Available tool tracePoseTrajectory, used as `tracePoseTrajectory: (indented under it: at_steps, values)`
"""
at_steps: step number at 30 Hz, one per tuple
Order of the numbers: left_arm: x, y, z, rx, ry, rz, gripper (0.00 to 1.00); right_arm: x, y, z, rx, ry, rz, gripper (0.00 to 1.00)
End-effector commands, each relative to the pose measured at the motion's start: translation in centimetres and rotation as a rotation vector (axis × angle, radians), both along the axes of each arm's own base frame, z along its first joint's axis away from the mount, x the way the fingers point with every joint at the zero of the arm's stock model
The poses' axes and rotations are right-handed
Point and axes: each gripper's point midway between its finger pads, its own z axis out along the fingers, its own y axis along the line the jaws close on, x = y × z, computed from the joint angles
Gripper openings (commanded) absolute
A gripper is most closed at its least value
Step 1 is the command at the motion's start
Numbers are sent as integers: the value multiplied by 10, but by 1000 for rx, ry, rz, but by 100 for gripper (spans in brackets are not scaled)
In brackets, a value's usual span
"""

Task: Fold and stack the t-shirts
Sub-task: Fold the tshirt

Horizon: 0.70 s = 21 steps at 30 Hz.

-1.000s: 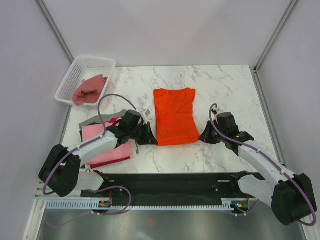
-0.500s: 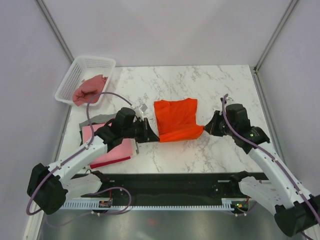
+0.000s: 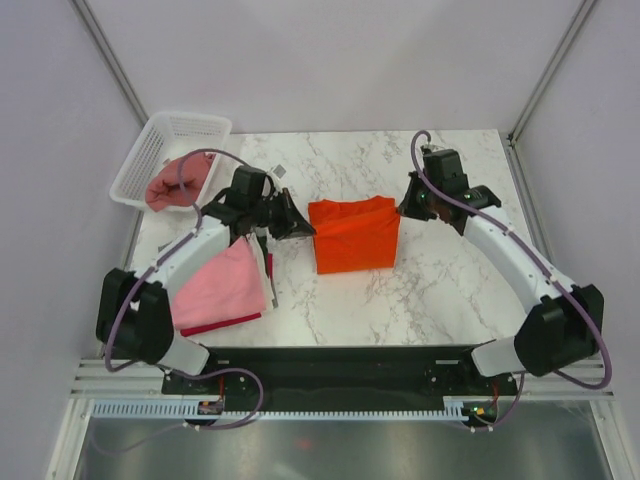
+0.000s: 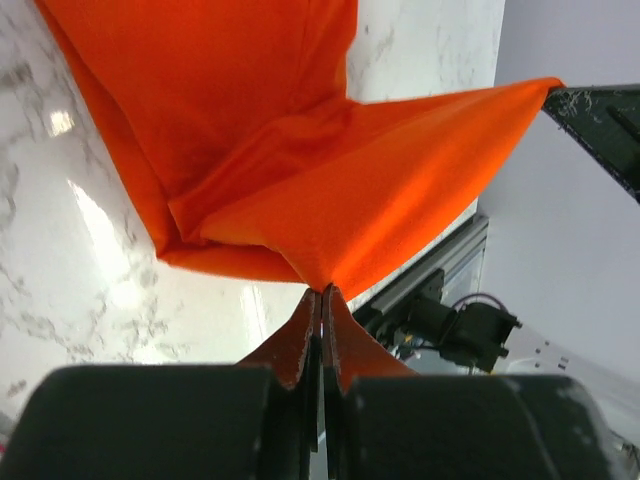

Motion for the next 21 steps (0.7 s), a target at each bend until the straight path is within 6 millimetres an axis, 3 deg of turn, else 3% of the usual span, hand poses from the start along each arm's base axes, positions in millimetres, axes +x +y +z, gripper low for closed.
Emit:
tracePoseTrajectory:
  at_steps: [1, 2, 3, 5, 6, 8, 9, 11, 12, 13, 14, 15, 17, 18, 20, 21]
  values:
    - [37, -2, 13, -19, -50, -30, 2, 45, -12, 11, -22, -52, -68, 0]
    - [38, -1, 13, -21, -51, -29, 2, 49, -10, 19, 2, -68, -56, 0]
    - [51, -4, 10, -24, -41, -32, 2, 57, -10, 8, -1, -44, -61, 0]
    - [66, -5, 5, -38, -18, -30, 2, 75, -9, 13, 13, -62, -67, 0]
    - [77, -8, -3, -35, -3, -28, 2, 85, -10, -1, 9, -28, -73, 0]
    - [91, -7, -8, -32, 6, -13, 2, 103, -6, 4, 34, -38, -64, 0]
    - [104, -8, -16, -29, 19, -4, 2, 113, -5, -13, 35, -1, -65, 0]
    - [119, -2, -23, -33, 35, 24, 2, 131, 2, -9, 67, -11, -55, 0]
    - [129, -1, -19, -36, 21, 34, 2, 139, 3, -27, 65, 23, -59, 0]
    - [138, 2, -34, -27, 46, 46, 2, 146, 5, -29, 71, 23, -58, 0]
    - [148, 2, -30, -31, 29, 49, 2, 155, 8, -24, 80, 5, -50, 3]
    - [153, 2, -33, -30, 32, 52, 9, 163, 7, -42, 73, 35, -60, 9]
    - [170, 6, -45, -21, 40, 73, 14, 176, 10, -54, 82, 37, -67, 28]
    - [176, 9, -50, -8, 40, 93, 39, 182, 9, -57, 91, 32, -72, 44]
    - [186, 11, -51, 7, 21, 101, 62, 193, 11, -63, 95, 10, -64, 81]
    - [187, 12, -51, 20, 15, 109, 84, 194, 11, -63, 96, 3, -54, 82]
